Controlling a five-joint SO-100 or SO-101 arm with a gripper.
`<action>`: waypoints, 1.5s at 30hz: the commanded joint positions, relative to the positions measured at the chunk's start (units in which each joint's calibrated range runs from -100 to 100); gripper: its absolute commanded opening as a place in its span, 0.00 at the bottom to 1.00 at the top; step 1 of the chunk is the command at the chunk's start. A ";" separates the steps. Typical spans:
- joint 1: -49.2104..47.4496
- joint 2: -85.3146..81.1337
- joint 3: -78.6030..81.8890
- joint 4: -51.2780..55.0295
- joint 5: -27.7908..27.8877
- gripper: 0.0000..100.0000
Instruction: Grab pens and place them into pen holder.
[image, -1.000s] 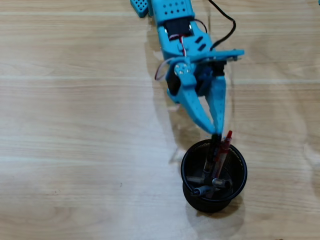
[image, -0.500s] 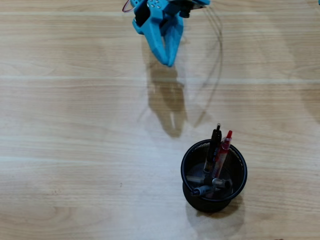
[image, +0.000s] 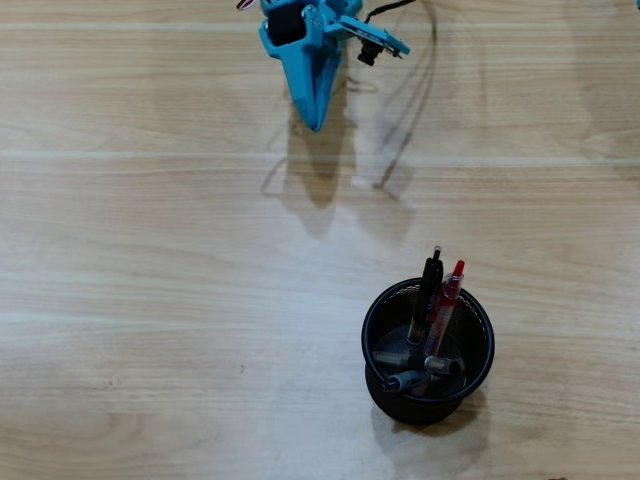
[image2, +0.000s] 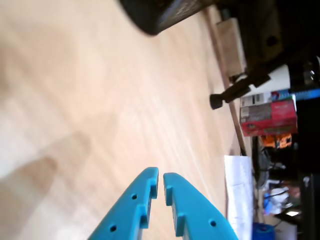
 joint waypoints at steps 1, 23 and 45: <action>1.06 -7.69 0.50 15.40 6.26 0.02; 4.05 -20.96 0.77 38.04 13.52 0.02; 4.23 -20.88 0.68 38.04 13.37 0.02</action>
